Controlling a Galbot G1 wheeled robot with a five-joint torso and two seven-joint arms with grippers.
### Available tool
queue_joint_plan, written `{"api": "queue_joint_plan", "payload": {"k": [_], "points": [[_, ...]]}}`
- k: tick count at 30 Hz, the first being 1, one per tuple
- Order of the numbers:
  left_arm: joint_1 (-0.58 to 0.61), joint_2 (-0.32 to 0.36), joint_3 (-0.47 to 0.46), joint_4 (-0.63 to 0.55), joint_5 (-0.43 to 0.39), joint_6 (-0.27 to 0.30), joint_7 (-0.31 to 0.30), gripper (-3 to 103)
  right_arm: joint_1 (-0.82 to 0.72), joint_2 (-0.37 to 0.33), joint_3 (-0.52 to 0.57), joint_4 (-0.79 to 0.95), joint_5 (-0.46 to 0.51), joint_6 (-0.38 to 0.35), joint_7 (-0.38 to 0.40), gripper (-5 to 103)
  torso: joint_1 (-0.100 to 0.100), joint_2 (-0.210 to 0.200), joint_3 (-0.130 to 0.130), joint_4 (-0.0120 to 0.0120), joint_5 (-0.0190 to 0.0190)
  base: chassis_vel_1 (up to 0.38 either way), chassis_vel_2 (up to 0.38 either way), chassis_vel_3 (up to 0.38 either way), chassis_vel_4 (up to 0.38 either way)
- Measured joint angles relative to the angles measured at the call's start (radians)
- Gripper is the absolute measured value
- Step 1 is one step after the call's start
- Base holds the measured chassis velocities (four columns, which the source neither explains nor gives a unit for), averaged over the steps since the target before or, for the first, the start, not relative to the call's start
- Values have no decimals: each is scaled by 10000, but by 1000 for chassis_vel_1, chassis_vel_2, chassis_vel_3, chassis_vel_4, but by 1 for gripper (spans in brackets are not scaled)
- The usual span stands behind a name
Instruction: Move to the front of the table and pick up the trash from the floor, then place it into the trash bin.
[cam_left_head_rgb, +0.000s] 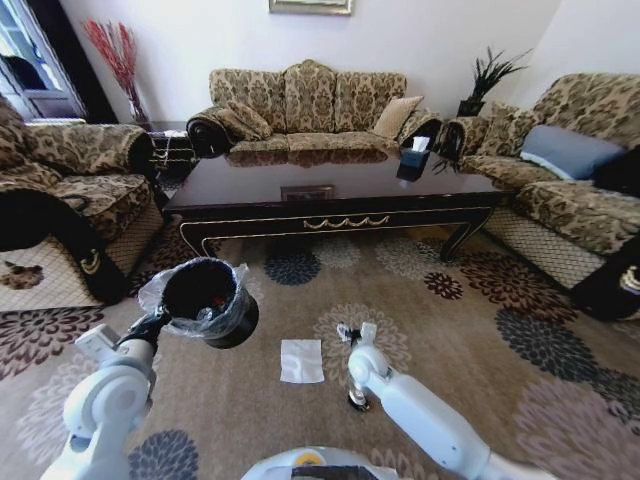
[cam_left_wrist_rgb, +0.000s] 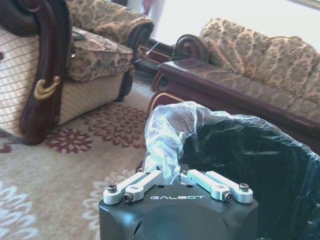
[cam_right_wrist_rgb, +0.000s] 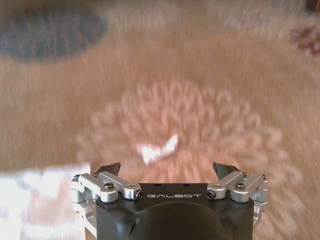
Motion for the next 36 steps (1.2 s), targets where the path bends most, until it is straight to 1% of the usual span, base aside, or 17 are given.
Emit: {"api": "queue_joint_plan", "payload": {"k": [2, 4, 5, 6, 7, 8, 10, 12, 13, 15, 19, 21, 22, 24, 27, 31, 36], "points": [[14, -13, 22, -230, -37, 19, 23, 3, 180, 11, -200, -50, 992, -743, 554, 100, 0, 1, 0, 0, -1, 0, 0, 0, 0], [40, 8, 5, -361, -100, 26, 34, 3, 320, 173, -304, -195, 1745, -1241, 1157, 100, 0, 0, -1, 0, -2, 0, 0, 0, 0], [40, 8, 5, -361, -100, 26, 34, 3, 320, 173, -304, -195, 1745, -1241, 1157, 100, 0, 0, -1, 0, -2, 0, 0, 0, 0], [51, 29, -16, -421, -141, 31, 38, 3, 391, 300, -367, -325, 2081, -1444, 1440, 100, 0, 0, -1, 1, -2, 0, 0, 0, 0], [56, 41, -32, -452, -165, 33, 40, 3, 413, 359, -401, -389, 2188, -1499, 1523, 100, -1, 0, 0, 1, -2, 0, 0, 0, 0], [62, 76, -82, -496, -225, 35, 41, 3, 464, 640, -544, -703, 2362, -1585, 1702, 100, 0, 0, 0, 1, -3, 0, 0, 0, 0], [63, 92, -96, -502, -247, 36, 40, 3, 481, 782, -609, -854, 2389, -1617, 1783, 100, 0, 0, 0, 1, -2, 0, 0, 0, 0], [61, 140, -111, -496, -279, 37, 40, 3, 544, 1201, -793, -1289, 2495, -1734, 2118, 100, 0, 0, 0, 2, -3, 0, 0, 0, 0], [61, 140, -111, -496, -279, 37, 40, 3, 544, 1201, -793, -1289, 2495, -1734, 2118, 100, 0, 0, 0, 2, -3, 0, 0, 0, 0], [40, 187, -118, -435, -317, 38, 40, 3, 577, 1456, -920, -1599, 2643, -1815, 2601, 100, 0, 0, 0, 2, -3, 0, 0, 0, 0], [-11, 234, -117, -349, -332, 37, 43, 3, 548, 1477, -802, -1678, 2869, -1825, 2984, 100, 0, 0, 0, -1, -3, 0, 0, 0, 0], [-53, 262, -103, -278, -333, 38, 47, 3, 488, 1456, -530, -1585, 3202, -1825, 3320, 100, -1, 0, 0, -1, -4, 0, 0, 0, 0], [-53, 262, -103, -278, -333, 38, 47, 3, 488, 1456, -530, -1585, 3202, -1825, 3320, 100, -1, 0, 0, -1, -4, 0, 0, 0, 0], [-89, 278, -74, -199, -331, 37, 53, 3, 392, 1565, -97, -1409, 3673, -1857, 3689, 100, 0, 0, 0, -1, -5, 0, 0, 0, 0], [-114, 286, -52, -158, -327, 37, 57, 3, 275, 1772, 250, -1400, 3840, -1864, 3813, 100, 0, 0, 0, 0, -3, 0, 0, 0, 0], [-148, 323, -21, -118, -319, 37, 63, 3, -10, 2202, 1147, -1775, 3806, -1863, 3755, 100, 0, 0, 0, 0, -2, 0, 0, 0, 0], [-162, 356, -12, -109, -317, 40, 63, 3, -238, 2290, 1583, -2123, 3497, -1839, 3635, 100, 0, 0, 0, 0, -2, 0, 0, 0, 0]]}}
